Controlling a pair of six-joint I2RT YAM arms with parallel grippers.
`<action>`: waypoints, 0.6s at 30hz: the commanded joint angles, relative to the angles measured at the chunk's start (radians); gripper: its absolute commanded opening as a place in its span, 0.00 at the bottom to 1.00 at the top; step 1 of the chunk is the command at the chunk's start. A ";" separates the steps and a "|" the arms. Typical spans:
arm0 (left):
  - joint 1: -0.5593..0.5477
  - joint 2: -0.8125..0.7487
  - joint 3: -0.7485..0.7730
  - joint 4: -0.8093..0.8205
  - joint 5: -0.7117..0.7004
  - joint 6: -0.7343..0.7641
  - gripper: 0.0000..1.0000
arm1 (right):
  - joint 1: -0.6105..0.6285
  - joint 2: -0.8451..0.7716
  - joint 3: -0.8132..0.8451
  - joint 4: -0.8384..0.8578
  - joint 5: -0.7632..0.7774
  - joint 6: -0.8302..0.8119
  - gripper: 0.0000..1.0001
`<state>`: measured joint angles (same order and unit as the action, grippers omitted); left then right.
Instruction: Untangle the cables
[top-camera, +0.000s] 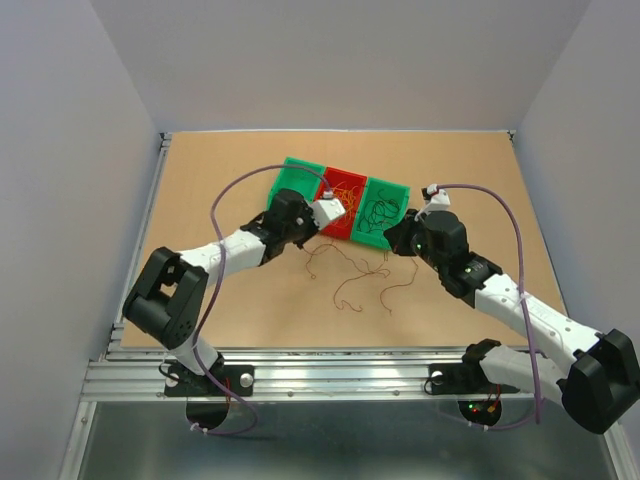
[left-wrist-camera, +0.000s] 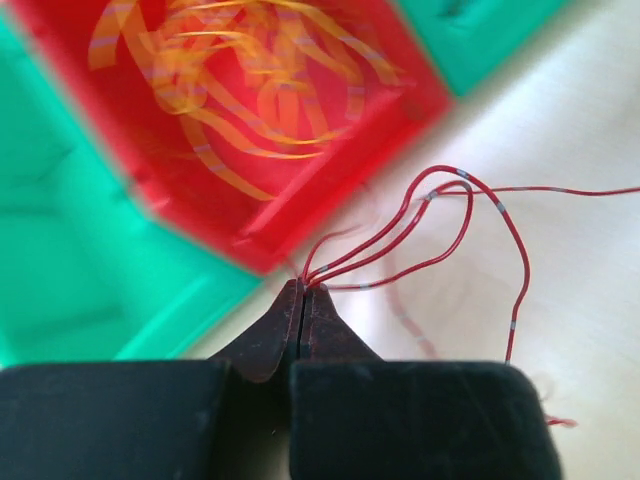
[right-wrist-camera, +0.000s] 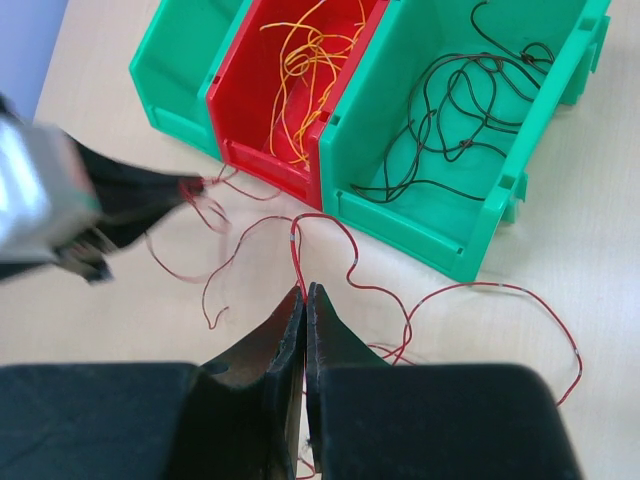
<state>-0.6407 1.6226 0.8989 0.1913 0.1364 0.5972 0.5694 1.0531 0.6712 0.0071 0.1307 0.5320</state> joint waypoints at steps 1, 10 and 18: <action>0.157 -0.090 0.080 -0.030 0.210 -0.125 0.00 | -0.003 -0.015 -0.016 0.024 0.012 0.010 0.06; 0.426 -0.096 0.165 -0.012 0.521 -0.313 0.00 | -0.003 0.019 -0.009 0.024 0.012 0.011 0.06; 0.464 0.095 0.385 -0.122 0.557 -0.405 0.00 | -0.003 0.042 -0.002 0.025 0.010 0.014 0.06</action>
<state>-0.1909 1.6447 1.1877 0.1143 0.6186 0.2531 0.5694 1.0996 0.6712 0.0067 0.1318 0.5423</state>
